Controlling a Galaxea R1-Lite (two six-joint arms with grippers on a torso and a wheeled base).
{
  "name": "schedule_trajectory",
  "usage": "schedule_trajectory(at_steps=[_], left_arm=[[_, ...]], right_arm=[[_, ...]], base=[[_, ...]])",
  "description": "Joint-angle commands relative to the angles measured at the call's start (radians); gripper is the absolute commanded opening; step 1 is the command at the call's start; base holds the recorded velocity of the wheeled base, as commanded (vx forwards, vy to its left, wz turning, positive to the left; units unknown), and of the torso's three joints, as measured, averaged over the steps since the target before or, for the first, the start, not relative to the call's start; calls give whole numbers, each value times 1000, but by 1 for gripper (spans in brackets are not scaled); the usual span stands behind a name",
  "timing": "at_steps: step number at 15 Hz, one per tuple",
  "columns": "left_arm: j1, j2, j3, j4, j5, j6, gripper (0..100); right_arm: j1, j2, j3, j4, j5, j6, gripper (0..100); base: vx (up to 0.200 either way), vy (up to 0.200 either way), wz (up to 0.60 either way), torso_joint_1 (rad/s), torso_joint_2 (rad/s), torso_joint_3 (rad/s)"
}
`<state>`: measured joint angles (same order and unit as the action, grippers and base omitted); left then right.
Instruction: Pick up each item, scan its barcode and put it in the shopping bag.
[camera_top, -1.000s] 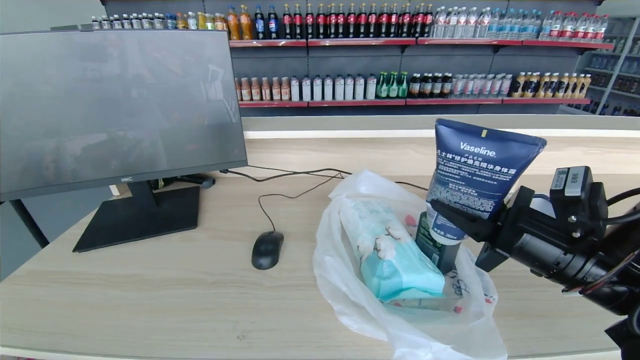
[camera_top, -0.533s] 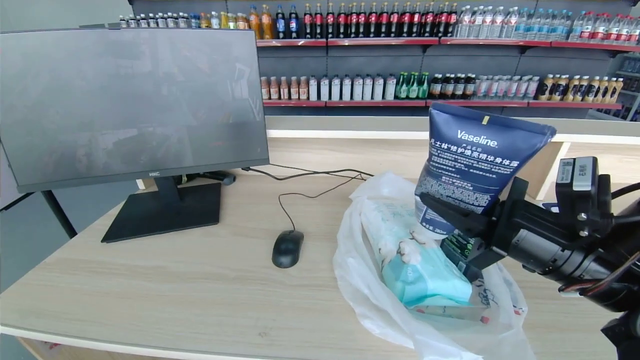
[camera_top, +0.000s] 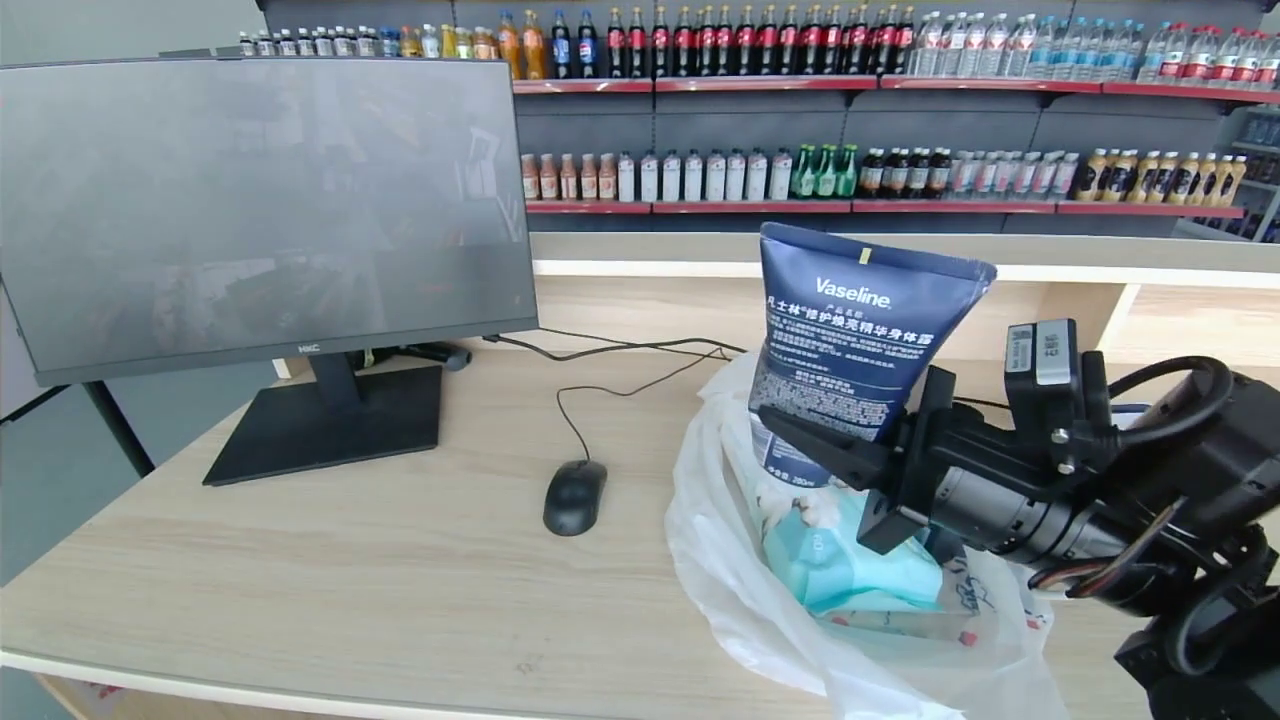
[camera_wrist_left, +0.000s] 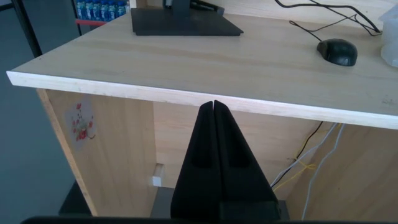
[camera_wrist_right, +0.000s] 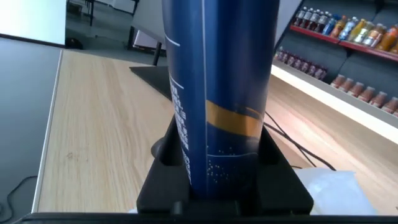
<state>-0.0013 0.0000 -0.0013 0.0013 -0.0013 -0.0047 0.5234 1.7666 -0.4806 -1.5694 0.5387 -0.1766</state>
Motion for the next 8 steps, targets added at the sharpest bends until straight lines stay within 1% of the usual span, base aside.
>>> schedule_trajectory(at_steps=[1,2,3,8], left_arm=[[1,0,1,0,0,0,0],[0,0,0,0,0,0,0],[0,0,0,0,0,0,0],[0,0,0,0,0,0,0]], right_arm=[[12,74,-26,-1,-43,11,0],[36,94,-21,-1,-79,17,0],[43,109,-21,-1,-97,29,0],[44,154,5,-1,-108,35,0]], base=[[0,0,0,0,0,0],[0,0,0,0,0,0],[0,0,0,0,0,0],[0,0,0,0,0,0]])
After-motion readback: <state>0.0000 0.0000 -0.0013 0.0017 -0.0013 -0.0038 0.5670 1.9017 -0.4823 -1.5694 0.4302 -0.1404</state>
